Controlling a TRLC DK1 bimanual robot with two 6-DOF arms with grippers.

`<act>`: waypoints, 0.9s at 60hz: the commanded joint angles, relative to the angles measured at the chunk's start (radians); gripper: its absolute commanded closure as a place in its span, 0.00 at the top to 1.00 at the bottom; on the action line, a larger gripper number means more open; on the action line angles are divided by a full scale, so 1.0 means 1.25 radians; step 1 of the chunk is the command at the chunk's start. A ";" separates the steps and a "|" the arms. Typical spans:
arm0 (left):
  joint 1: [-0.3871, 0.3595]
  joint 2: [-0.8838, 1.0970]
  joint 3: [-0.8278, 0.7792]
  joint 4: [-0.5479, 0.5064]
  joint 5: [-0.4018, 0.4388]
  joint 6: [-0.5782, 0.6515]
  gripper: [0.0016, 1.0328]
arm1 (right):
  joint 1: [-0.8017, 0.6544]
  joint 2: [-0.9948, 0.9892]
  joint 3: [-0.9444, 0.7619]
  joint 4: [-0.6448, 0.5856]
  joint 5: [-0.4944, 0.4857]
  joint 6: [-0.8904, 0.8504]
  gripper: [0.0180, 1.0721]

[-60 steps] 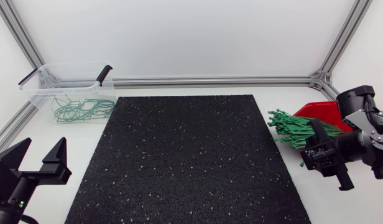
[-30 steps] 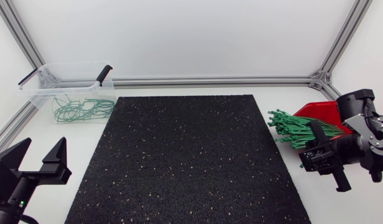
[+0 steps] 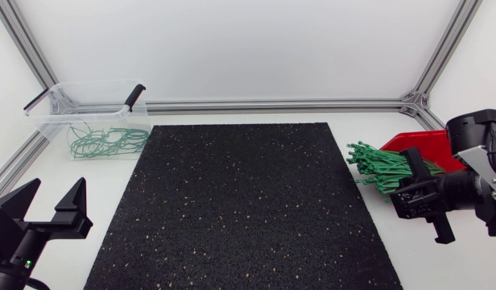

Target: Take a green cable tie from the red box, thread the tail through the head to close it, then place it in the transparent bin on the left.

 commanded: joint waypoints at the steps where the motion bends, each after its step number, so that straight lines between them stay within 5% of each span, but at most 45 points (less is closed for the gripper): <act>1: -0.005 -0.002 -0.031 -0.021 -0.004 0.009 0.97 | 0.002 -0.007 0.004 -0.013 -0.007 -0.017 0.05; 54: -0.007 -0.002 -0.031 -0.023 0.000 0.009 0.97 | -0.009 -0.087 0.215 -0.168 -0.149 0.123 0.05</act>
